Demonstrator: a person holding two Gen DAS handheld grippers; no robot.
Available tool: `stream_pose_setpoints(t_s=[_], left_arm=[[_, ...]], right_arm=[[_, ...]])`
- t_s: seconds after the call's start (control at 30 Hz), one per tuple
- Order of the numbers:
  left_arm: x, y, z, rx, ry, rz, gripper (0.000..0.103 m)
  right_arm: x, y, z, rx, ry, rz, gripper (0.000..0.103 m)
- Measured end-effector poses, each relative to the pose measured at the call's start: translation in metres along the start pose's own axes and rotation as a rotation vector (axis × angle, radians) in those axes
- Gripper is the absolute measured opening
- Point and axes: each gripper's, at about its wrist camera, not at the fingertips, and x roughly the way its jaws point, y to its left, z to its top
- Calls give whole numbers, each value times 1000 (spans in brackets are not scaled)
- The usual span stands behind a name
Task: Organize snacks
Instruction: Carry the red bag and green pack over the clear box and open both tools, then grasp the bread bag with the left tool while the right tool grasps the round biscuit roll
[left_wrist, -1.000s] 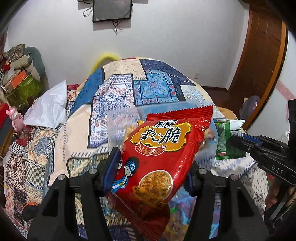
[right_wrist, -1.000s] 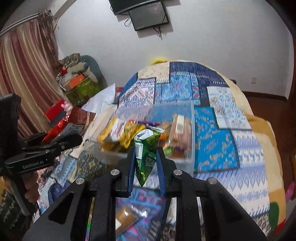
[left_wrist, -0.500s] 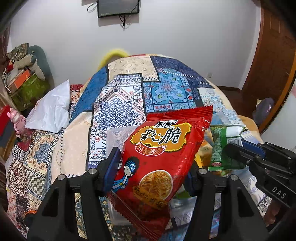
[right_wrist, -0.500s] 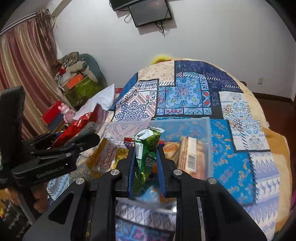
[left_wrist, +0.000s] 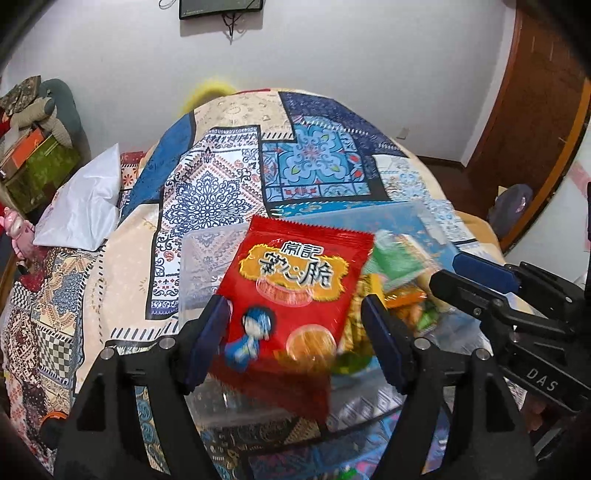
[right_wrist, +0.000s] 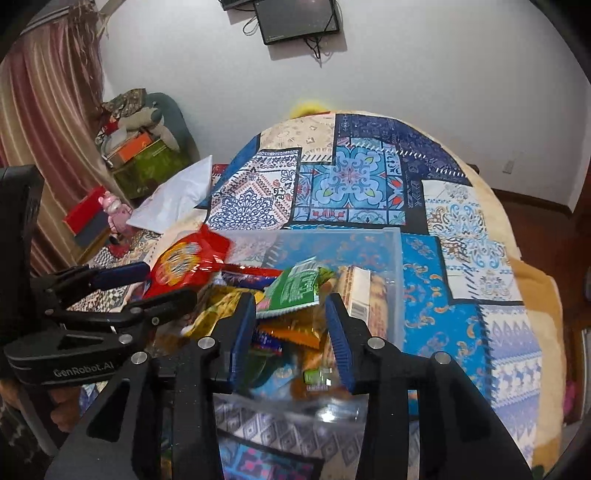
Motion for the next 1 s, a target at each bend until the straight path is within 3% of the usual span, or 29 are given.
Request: stream_pose_setpoints(t_s=[0.1,0.2,0.5,0.83,1.0], left_arm=[[-17,0,-5,-10,-9,-13,76],[-34,3,-13,-25,-13,-19,76],[-64,11,-66,-26,40,-5,76],[-74,11,-126,-41,103,-28,76],[-65,9,-140,-62,142,-40,76]], right_arm=[[-16,4,-6,-15,0,-3,38],[-31,7,-15,-13,0,8,46],[-55,21,-63,-27,66,22,47],[-31,46,-126,-20,234,69,47],[-20,64,-139,-32,262,88,49]])
